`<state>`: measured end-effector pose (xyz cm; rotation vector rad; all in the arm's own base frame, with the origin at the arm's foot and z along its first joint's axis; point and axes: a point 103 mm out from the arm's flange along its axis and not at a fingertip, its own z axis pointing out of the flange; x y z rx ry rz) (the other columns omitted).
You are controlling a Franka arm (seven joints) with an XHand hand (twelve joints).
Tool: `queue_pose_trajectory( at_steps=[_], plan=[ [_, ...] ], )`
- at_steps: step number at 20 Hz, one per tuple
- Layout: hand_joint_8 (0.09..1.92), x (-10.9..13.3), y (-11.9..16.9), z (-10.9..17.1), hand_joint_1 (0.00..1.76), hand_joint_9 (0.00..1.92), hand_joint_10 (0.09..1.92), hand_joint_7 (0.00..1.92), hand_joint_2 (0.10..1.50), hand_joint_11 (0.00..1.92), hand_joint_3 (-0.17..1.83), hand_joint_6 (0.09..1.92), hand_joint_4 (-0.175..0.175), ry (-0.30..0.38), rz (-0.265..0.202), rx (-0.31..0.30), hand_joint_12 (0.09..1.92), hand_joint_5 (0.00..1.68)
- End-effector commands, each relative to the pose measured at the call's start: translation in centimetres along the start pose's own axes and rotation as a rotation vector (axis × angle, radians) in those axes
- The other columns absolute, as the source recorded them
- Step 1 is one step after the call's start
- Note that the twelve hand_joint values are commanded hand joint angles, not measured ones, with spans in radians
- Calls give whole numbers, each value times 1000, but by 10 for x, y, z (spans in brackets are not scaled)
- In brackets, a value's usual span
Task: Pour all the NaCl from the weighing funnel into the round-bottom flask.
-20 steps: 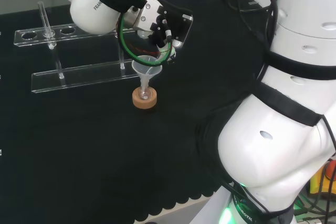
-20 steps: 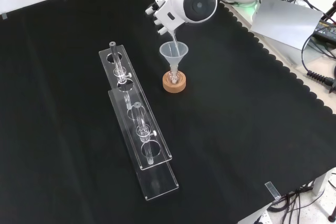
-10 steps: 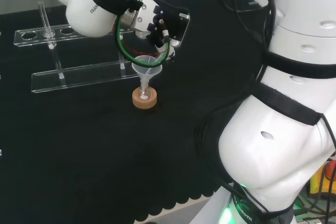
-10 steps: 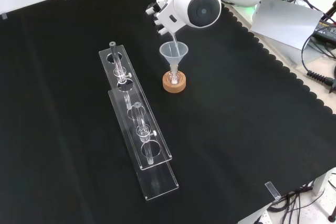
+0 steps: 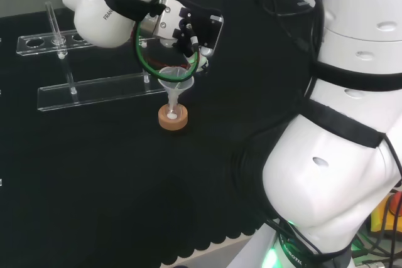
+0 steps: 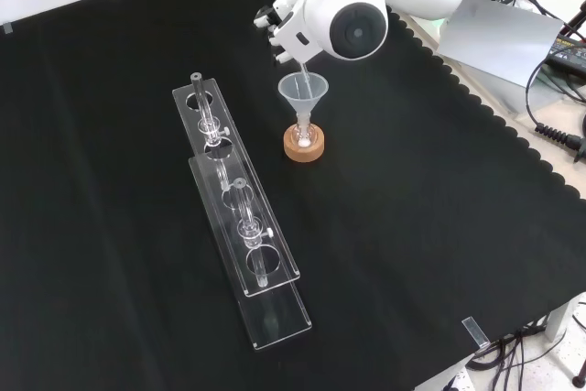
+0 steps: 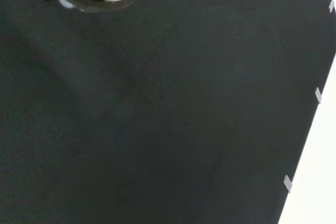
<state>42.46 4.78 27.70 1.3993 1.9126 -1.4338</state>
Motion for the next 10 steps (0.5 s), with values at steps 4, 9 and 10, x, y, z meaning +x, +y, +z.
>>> queue_pose_trajectory(
  at_steps=[4, 9, 10],
  plan=[
    [563, 0, 2, -7, 1087, 1362, 162, 1145, 757, 1053, 633, 977, 106, -53, 6, 15, 893, 1092],
    [563, 3, 1, -14, 1086, 1363, 160, 1144, 756, 1053, 634, 978, 108, -116, 17, 18, 892, 1092],
    [563, 4, 1, -14, 1086, 1363, 160, 1144, 756, 1053, 634, 978, 108, -124, 19, 18, 892, 1092]
  ],
)
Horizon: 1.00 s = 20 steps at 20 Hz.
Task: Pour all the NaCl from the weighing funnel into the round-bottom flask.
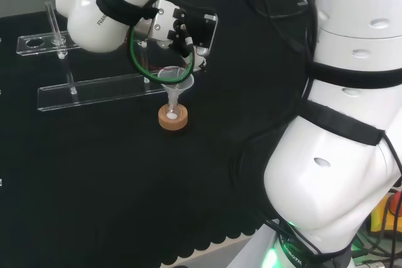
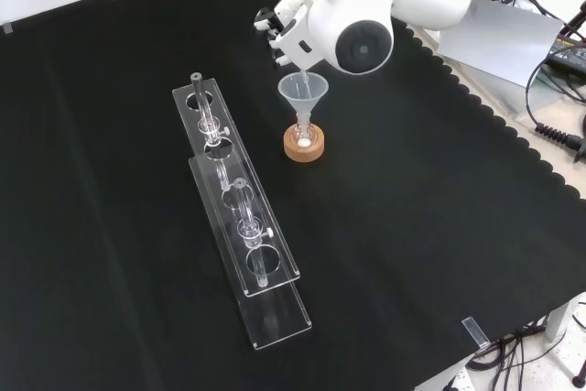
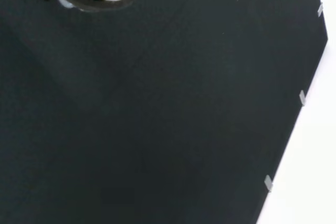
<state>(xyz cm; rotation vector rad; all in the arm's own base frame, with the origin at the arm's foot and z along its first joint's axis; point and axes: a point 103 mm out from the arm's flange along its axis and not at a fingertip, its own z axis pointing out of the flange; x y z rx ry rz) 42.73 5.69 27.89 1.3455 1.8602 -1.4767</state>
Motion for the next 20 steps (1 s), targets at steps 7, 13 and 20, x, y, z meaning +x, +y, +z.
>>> queue_pose_trajectory(
  at_steps=[7, 13, 20],
  plan=[
    [564, 5, -1, -12, 1085, 1364, 158, 1143, 756, 1053, 635, 979, 110, -105, 18, 7, 892, 1092],
    [565, 5, -2, -19, 1085, 1365, 156, 1142, 756, 1054, 636, 979, 112, -134, 28, 12, 891, 1092],
    [565, 8, -3, -26, 1084, 1367, 154, 1142, 755, 1053, 637, 980, 114, -187, 37, 29, 891, 1092]
  ],
)
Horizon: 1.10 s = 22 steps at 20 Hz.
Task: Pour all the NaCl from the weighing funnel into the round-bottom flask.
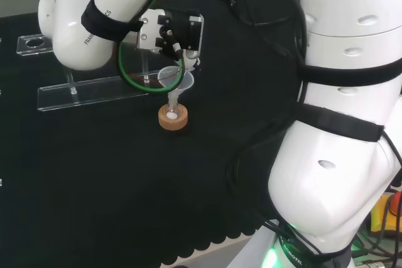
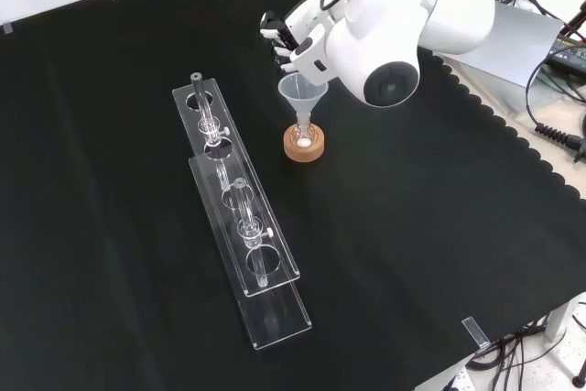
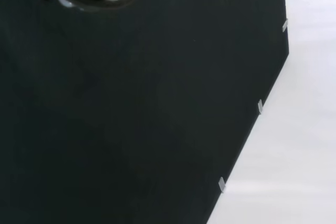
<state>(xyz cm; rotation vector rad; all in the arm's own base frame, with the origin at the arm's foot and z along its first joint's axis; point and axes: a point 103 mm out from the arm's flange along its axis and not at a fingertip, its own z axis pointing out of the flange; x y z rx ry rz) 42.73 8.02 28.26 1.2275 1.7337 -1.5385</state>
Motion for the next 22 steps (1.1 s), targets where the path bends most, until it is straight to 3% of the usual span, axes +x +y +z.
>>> queue_pose_trajectory(
  at_steps=[1, 7, 22],
  plan=[
    [566, 0, -1, -4, 1084, 1368, 154, 1142, 755, 1053, 637, 980, 115, -49, 11, 14, 890, 1092],
    [566, 2, 0, -7, 1084, 1369, 153, 1142, 755, 1053, 637, 980, 116, -102, 13, 22, 890, 1092],
    [567, 5, -1, -11, 1081, 1372, 148, 1142, 754, 1053, 638, 981, 124, -152, 27, 51, 889, 1091]
  ],
)
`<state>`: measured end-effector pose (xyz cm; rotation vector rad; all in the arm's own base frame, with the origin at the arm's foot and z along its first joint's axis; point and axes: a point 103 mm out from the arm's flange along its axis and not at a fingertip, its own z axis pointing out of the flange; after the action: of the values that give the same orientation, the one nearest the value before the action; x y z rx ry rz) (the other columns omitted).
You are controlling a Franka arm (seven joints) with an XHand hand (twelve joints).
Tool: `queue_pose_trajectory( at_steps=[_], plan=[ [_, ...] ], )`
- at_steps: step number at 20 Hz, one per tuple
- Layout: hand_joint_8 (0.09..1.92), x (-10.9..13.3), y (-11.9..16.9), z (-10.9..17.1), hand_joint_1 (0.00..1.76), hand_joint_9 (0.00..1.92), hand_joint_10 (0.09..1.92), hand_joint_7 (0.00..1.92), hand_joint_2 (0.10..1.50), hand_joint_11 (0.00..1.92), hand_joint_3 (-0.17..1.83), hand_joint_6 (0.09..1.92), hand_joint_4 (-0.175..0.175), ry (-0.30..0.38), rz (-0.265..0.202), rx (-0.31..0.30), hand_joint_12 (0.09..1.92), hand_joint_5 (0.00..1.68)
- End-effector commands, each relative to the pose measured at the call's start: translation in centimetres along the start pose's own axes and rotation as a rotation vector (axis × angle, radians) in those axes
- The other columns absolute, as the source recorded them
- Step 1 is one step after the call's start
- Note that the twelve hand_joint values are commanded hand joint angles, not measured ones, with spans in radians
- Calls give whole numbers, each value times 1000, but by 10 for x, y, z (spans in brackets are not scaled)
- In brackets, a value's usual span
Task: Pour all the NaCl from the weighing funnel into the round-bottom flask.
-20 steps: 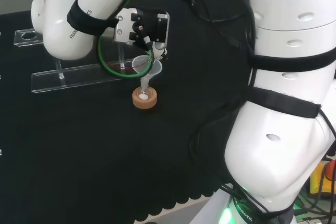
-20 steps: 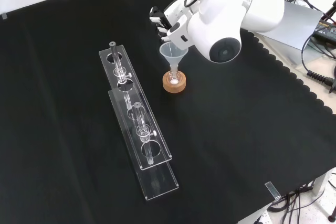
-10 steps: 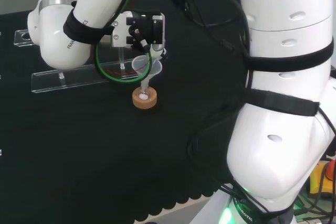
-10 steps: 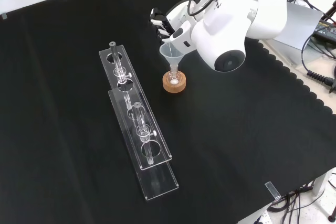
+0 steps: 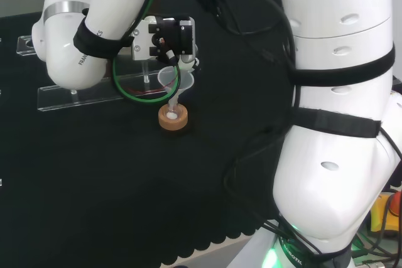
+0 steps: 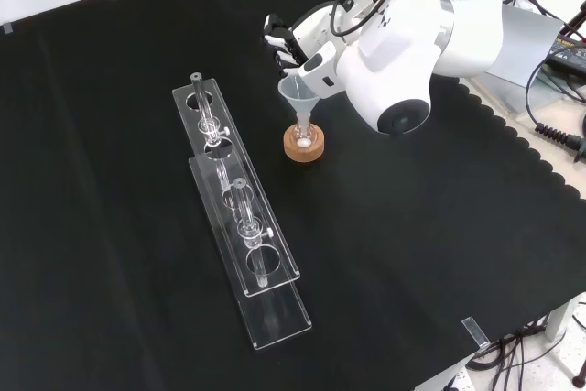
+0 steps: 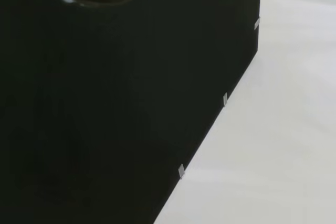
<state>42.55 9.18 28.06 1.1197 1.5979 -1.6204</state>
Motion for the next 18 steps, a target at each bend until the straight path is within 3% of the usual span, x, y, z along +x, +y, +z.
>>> queue_pose_trajectory(
  at_steps=[1, 18],
  plan=[
    [567, -2, 0, -1, 1081, 1372, 148, 1142, 754, 1053, 638, 981, 125, -8, 9, 6, 889, 1091],
    [568, 1, 0, -12, 1081, 1377, 143, 1145, 753, 1057, 640, 980, 128, -62, 27, 10, 888, 1092]
  ],
)
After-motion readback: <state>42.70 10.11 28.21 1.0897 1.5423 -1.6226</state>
